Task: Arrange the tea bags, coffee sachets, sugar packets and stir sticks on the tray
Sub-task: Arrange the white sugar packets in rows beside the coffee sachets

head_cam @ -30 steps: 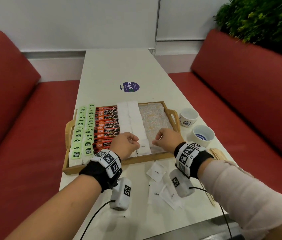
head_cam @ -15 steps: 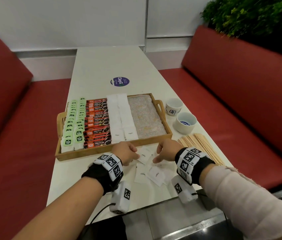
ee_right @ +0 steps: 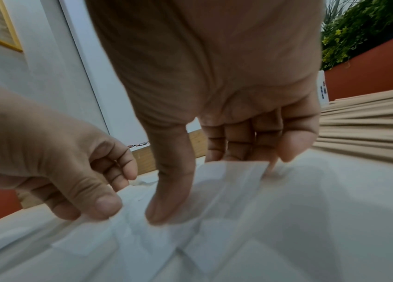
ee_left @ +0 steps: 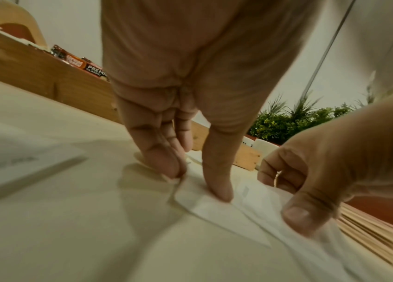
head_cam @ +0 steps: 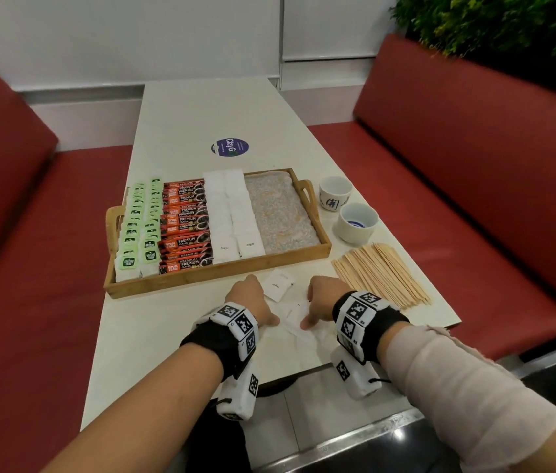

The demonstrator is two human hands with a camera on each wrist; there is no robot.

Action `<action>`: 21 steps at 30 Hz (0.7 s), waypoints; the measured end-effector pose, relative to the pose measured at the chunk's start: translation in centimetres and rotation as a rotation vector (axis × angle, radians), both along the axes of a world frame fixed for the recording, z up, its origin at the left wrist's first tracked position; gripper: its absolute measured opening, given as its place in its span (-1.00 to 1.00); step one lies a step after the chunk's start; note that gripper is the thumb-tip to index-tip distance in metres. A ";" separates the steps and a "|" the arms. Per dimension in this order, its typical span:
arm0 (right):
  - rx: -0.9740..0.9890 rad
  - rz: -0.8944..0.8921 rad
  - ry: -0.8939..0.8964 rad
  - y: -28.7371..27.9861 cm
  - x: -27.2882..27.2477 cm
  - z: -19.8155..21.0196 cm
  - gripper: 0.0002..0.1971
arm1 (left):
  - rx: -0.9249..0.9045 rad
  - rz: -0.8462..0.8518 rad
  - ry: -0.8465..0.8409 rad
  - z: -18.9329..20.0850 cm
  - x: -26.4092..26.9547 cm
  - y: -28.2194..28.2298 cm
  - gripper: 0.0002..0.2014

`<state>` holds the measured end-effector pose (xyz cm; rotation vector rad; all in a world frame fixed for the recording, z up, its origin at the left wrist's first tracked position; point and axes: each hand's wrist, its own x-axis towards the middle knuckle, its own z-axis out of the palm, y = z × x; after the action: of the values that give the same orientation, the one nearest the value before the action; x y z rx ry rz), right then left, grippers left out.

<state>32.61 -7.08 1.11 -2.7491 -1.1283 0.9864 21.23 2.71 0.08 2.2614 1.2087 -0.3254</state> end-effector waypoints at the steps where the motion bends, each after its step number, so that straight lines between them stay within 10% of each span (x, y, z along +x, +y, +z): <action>1: -0.004 0.004 0.001 -0.1 0.0 -0.1 -0.41 | -0.013 0.019 -0.005 -0.1 0.0 -0.1 -0.35; 11: 0.043 -0.024 0.034 -0.8 1.5 0.0 -0.59 | -0.162 0.033 -0.089 -0.1 -0.9 0.9 -0.63; 21: 0.497 -0.311 0.338 1.2 1.4 1.9 -0.66 | -0.784 0.417 -0.648 1.5 -0.9 1.3 -0.71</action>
<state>34.06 -5.86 3.05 -2.1728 -0.7389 0.9277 20.35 3.98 1.58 1.2492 0.9322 0.0948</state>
